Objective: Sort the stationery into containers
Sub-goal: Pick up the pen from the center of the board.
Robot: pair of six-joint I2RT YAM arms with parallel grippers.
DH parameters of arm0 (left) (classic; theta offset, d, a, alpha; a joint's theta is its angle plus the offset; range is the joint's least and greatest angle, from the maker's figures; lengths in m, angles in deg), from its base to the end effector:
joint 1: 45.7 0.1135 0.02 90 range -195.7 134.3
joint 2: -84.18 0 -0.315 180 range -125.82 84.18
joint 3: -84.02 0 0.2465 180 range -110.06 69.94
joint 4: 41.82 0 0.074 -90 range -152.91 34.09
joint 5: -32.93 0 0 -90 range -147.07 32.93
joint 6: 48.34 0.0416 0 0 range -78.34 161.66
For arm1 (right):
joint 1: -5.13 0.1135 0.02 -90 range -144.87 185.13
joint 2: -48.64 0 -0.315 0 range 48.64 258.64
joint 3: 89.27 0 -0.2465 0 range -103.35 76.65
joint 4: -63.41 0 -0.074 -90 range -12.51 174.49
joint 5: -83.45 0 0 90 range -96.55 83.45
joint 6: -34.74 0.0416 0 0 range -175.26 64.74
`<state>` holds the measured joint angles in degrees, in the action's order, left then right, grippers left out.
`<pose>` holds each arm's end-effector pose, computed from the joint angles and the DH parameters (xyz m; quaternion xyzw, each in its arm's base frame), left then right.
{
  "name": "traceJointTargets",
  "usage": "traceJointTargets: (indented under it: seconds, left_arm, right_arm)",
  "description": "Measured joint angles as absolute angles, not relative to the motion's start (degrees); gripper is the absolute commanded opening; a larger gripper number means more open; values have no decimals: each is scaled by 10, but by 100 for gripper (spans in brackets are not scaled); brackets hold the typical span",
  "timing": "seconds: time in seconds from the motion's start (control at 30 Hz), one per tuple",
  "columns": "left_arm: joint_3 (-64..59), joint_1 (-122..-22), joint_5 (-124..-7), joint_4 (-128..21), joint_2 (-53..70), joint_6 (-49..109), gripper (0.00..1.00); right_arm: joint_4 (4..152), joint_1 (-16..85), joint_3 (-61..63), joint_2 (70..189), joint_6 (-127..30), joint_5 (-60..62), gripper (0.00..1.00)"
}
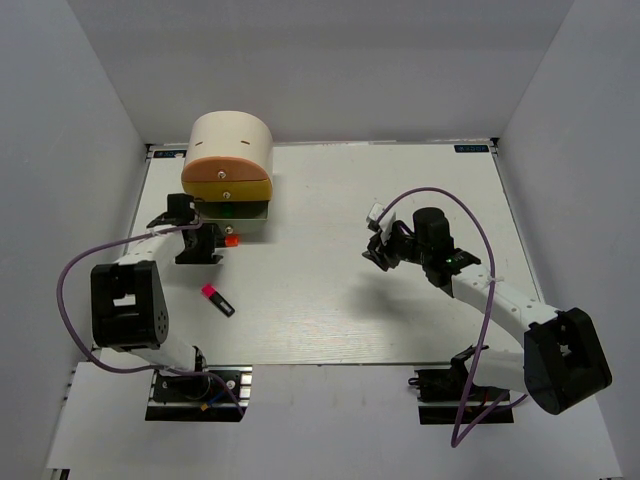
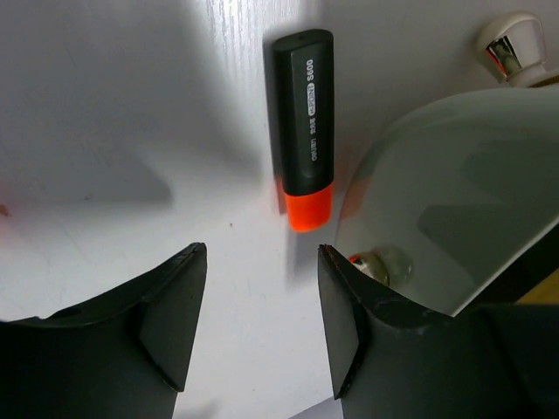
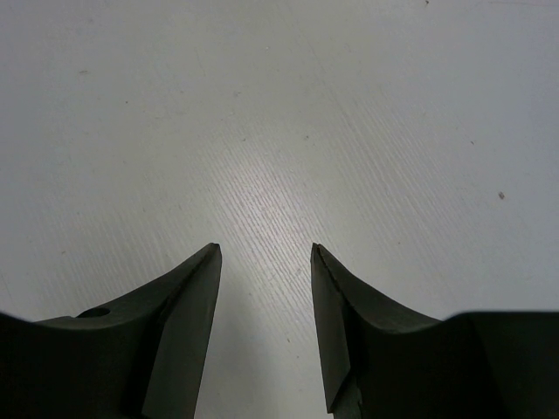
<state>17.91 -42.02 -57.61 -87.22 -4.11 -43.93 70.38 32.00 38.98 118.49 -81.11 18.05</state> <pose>0.2824 0.0178 0.2284 -0.6885 0.6987 -0.1309 0.1438 0.2126 0.1271 0.2853 -0.4685 0.6879 0.1844 0.5228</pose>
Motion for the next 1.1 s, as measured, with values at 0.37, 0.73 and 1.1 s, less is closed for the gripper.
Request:
traceJointTargets:
  seconds: [0.37,0.73,1.1]
  left_arm:
    - [155,-420,-569,-868,-87,-440,68]
    - [114,-420,-561,-873,-131,-444,68]
    - [108,-420,-560,-887,-155,-444,68]
  right_arm:
    - [701,317,390,1193,-812,180,52]
    - [701,314,390,1195,-812,180,52]
    - [700,313,390,1200,-812,180,52]
